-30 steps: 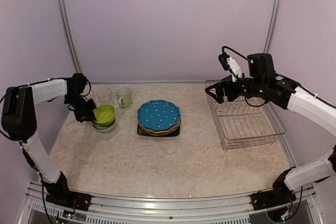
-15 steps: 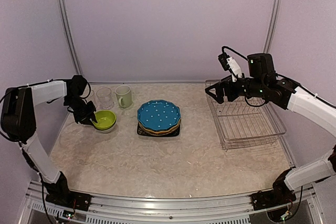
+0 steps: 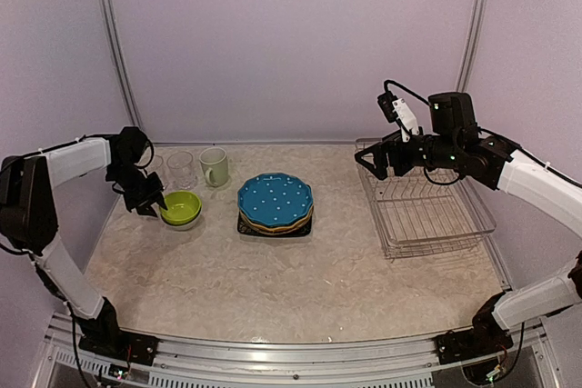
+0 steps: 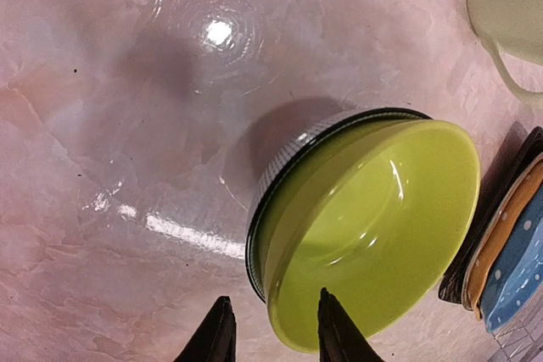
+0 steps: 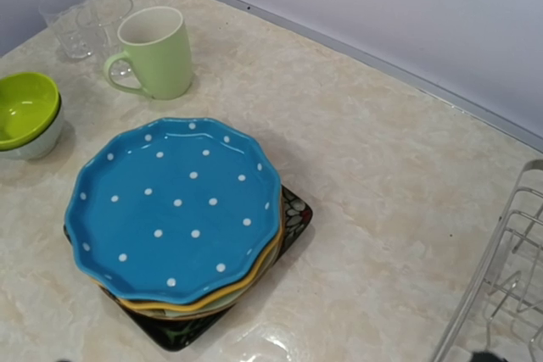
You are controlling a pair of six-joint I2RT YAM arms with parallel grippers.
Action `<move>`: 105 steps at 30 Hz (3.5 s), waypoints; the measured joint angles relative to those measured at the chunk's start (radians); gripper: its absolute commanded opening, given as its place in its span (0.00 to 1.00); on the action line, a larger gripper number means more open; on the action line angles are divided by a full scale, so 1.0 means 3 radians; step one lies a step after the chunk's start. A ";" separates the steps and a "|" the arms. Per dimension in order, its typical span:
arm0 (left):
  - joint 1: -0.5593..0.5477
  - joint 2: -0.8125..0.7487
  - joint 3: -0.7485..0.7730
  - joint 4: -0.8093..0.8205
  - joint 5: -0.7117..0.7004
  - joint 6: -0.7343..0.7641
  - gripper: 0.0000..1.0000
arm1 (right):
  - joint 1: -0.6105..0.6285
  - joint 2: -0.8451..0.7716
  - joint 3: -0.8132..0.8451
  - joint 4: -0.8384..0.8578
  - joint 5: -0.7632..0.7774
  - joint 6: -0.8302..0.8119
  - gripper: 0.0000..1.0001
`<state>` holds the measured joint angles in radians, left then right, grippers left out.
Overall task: Unload the mixed dishes from the dish rack
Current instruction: Place the bowl in the bowl, then reset both arms
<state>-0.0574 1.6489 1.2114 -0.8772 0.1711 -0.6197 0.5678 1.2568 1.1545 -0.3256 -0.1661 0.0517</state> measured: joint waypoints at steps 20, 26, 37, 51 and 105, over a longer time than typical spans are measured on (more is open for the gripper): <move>0.0159 -0.0107 0.0000 0.0038 0.0042 0.0243 0.11 | 0.0000 0.0006 0.0000 0.0003 -0.0053 0.0069 0.99; 0.0159 -0.0108 0.0000 0.0088 0.0080 0.0301 0.06 | 0.0000 0.0023 0.0000 0.0006 -0.0058 0.0084 0.99; 0.0159 -0.0071 0.0000 0.0116 0.0089 0.0326 0.03 | 0.0000 0.0081 0.0000 0.0006 -0.0060 0.0084 0.99; 0.0159 0.0009 0.0000 0.0140 0.0094 0.0338 0.03 | 0.0000 0.0081 0.0000 0.0006 -0.0058 0.0086 0.99; -0.1713 -0.0131 0.0618 0.0534 -0.0624 -0.0202 0.99 | -0.0340 -0.0170 -0.1003 0.0855 -0.0356 0.1005 0.99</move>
<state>-0.5713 1.6096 1.3968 -0.7170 -0.0162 -0.6804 0.4660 1.2057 0.8536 -0.0692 -0.2729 0.3531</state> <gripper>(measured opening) 0.988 0.993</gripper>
